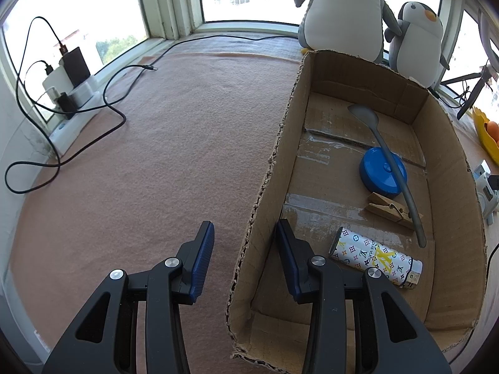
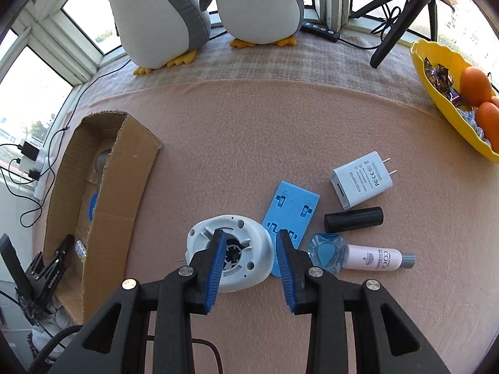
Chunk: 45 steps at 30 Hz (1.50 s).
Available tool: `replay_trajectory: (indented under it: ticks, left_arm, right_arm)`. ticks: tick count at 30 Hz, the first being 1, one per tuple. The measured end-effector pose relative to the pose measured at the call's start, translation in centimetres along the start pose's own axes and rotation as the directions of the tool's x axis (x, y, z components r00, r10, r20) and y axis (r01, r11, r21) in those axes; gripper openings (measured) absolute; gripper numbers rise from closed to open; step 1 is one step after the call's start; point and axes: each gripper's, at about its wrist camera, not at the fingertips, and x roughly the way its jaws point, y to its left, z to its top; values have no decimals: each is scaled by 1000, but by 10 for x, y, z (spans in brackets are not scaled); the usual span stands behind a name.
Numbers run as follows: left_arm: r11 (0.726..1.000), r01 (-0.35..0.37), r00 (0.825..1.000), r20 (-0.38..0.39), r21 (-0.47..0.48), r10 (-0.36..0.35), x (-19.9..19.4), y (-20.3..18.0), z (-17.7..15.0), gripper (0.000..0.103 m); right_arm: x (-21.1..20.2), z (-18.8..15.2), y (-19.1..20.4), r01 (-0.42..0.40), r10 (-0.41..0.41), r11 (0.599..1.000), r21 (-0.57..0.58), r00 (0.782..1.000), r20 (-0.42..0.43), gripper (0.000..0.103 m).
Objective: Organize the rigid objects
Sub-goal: 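Move the right gripper to the white plug-in device and grasp it, then carry the white device with the right gripper over the box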
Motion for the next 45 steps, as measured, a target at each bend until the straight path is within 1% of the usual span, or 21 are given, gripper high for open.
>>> replay_trajectory:
  ticks: [9,15,16,17,19,26,32,36,40,45]
  left_arm:
    - [1000,1,1000,1,-1,-1,0,0,0,39]
    - [1000,1,1000,1,-2,-1,0,0,0,39]
    - [1000,1,1000,1,-2,-1,0,0,0,39]
    - [1000,1,1000,1,-2,-1,0,0,0,39]
    - [1000,1,1000,1,-2,-1,0,0,0,39]
    - [1000,0,1000,0,0,0,0,0,0,39]
    - [1000,0,1000,1,0,0,0,0,0,39]
    - [1000,0,1000,1,0,0,0,0,0,39]
    - [1000,1,1000,1,0,-1,0,0,0,39]
    - [1000,2,1000,0,0,-2,0,0,0,39]
  right_arm:
    - [1,-13,-3,-13,13,1000,13,1000,-3,30]
    - [8,-19,-11,-69,69,996,62,998,-5,30]
    - [9,-20,-12,-84,85,994,71,996,-3,29]
    - [10,-22,-12,-94,95,992,78,995,-3,26]
    - [12,-24,-12,-101,101,991,91,995,-1,24]
    - [8,-30,-13,-120,115,985,122,992,45,22]
    - [-6,-28,-10,-135,124,983,127,988,91,22]
    - [-19,-21,2,-160,146,981,112,982,123,22]
    - [-33,-11,25,-171,159,983,62,974,164,22]
    - [-42,4,54,-184,179,983,7,965,192,22]
